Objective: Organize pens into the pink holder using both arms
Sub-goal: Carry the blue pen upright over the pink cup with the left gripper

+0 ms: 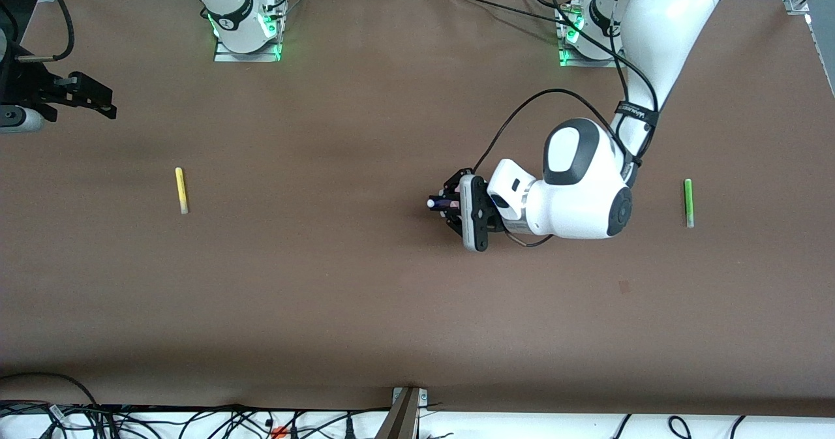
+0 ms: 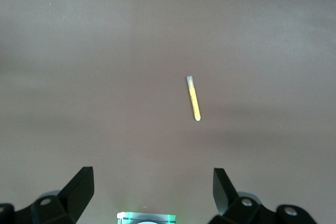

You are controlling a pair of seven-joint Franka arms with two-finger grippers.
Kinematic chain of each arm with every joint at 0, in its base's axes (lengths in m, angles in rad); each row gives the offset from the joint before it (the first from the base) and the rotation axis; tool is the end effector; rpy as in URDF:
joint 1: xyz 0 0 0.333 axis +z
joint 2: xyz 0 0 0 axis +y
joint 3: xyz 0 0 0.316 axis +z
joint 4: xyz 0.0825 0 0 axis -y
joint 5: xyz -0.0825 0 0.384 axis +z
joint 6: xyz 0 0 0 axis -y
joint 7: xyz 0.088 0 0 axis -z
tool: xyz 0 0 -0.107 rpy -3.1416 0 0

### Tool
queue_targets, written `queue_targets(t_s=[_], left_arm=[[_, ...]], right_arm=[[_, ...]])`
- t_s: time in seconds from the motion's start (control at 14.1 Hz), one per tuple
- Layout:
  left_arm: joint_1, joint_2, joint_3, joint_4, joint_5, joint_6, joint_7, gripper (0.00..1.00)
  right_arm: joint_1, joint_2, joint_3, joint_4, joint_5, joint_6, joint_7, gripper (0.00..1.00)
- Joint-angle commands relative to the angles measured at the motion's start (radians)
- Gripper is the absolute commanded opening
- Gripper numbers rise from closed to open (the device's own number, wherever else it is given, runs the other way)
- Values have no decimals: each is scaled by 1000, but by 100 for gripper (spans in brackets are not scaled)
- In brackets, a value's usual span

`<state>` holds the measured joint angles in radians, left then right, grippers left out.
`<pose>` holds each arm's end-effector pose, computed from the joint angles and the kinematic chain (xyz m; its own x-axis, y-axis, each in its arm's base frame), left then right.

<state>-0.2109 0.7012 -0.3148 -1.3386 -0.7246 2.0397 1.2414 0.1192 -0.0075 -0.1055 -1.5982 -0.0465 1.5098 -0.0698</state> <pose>0.6508 -0.3558 0.3522 0.3028 -0.6948 0.6524 -0.9283 -0.0600 0.3669 0.5448 0.0020 0.6108 0.9932 0.0805 -0.0838 0.0841 -0.9957 0.0399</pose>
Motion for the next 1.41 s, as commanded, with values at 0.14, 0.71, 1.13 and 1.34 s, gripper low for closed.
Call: queue_targets(t_s=[0.14, 0.71, 1.13, 1.34], left_arm=[[2, -124, -4, -281, 5, 154, 231, 0], [-2, -181, -16, -402, 30, 240, 368, 0], [-1, -186, -18, -407, 36, 244, 434, 99], [2, -227, -17, -401, 36, 215, 400, 100]], right_arm=[[5, 3, 9, 15, -26, -10, -4, 100], [11, 3, 7, 15, -24, -10, -2, 100], [11, 3, 7, 15, -24, -11, -2, 100], [11, 3, 7, 15, -24, -11, -2, 100]])
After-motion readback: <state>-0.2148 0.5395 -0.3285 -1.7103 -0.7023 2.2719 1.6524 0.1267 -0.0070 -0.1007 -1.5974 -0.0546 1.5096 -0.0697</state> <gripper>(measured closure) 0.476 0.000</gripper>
